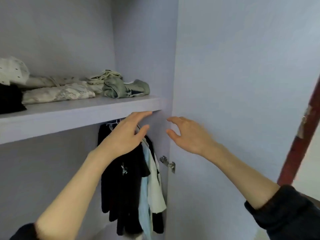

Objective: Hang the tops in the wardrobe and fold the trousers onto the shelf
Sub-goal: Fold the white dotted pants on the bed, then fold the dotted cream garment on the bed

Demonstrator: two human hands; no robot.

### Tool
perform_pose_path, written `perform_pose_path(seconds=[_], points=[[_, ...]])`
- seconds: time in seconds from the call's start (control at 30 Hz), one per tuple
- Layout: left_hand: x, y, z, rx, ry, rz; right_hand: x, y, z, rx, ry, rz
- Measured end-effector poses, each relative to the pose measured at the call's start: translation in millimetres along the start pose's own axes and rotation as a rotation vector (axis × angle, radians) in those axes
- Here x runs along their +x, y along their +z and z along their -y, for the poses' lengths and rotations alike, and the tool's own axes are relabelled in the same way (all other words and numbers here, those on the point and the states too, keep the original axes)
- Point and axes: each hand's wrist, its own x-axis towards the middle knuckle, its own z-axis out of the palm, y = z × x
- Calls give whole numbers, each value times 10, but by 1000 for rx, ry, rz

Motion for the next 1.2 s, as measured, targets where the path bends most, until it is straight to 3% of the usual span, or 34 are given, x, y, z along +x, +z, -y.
perform_pose_path(seconds=[0.2,0.3,0.53,0.87,1.2], points=[[-635,1234,-1303,-348,31,163,-2119,-192,-920,43,288,116],[-948,1883,-2002,-462,79,343,-3048,-337,-1420,81,487,171],[-1070,3318,-3560,-616,217,675,-4781,-950,-2367,119,932,83],[-852,5258,-5484,-787,498,1145,-6352,-1502,-3577,80,1445,-106],[-737,6917,-6922,-681,737,1480,-7264,-1771,-4786,65,1797,-259]])
